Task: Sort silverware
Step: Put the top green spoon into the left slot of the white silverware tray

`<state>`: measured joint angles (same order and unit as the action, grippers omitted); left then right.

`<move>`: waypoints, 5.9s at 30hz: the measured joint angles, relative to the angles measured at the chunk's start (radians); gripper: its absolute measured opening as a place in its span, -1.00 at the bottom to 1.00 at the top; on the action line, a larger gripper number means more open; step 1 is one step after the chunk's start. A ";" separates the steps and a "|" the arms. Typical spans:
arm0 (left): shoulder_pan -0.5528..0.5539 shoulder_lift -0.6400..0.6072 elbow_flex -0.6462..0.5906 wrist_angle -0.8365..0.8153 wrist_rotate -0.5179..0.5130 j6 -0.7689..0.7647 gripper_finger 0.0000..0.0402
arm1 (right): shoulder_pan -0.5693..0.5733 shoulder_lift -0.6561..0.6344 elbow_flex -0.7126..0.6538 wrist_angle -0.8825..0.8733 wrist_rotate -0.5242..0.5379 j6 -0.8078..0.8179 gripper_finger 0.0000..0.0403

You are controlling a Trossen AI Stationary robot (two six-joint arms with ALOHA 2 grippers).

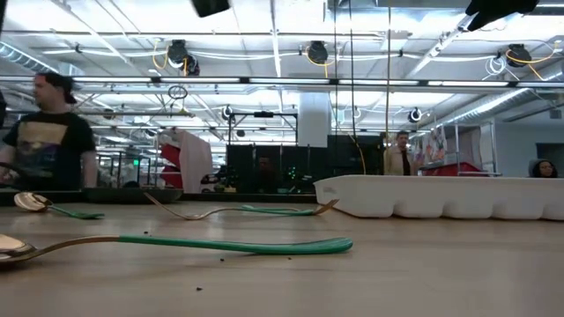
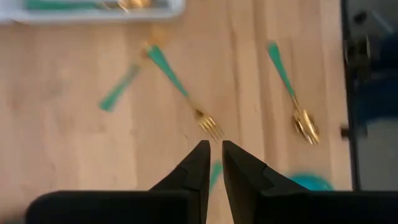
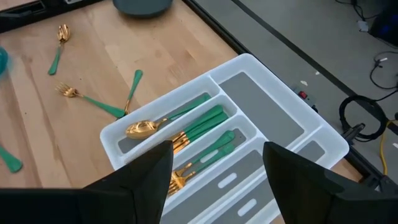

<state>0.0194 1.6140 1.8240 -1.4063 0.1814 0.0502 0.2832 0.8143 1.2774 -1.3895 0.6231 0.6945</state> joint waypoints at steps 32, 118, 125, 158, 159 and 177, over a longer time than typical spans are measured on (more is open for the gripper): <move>-0.147 -0.277 -1.035 0.431 -0.124 -0.295 -0.75 | 0.000 0.050 0.000 0.037 -0.029 0.045 0.20; 0.083 -0.467 -0.835 0.275 -0.185 -0.180 -0.75 | 0.000 0.099 0.000 0.023 -0.175 -0.026 0.56; 0.083 -0.467 -0.835 0.273 -0.115 -0.184 -0.75 | 0.000 0.099 0.000 0.023 -0.175 -0.025 0.56; -0.075 -0.475 -1.082 0.449 -0.112 -0.069 -0.08 | 0.000 0.099 0.000 0.023 -0.179 0.027 0.56; -0.078 -0.478 -1.082 0.450 -0.113 -0.069 -0.08 | 0.000 0.099 0.000 0.023 -0.179 0.027 0.56; -0.131 -0.479 -1.086 0.469 -0.129 -0.098 -0.14 | 0.000 0.099 0.000 0.024 -0.179 0.027 0.56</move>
<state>-0.1120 1.1355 0.7376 -0.9374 0.0520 -0.0482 0.2832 0.9131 1.2774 -1.3655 0.4446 0.7216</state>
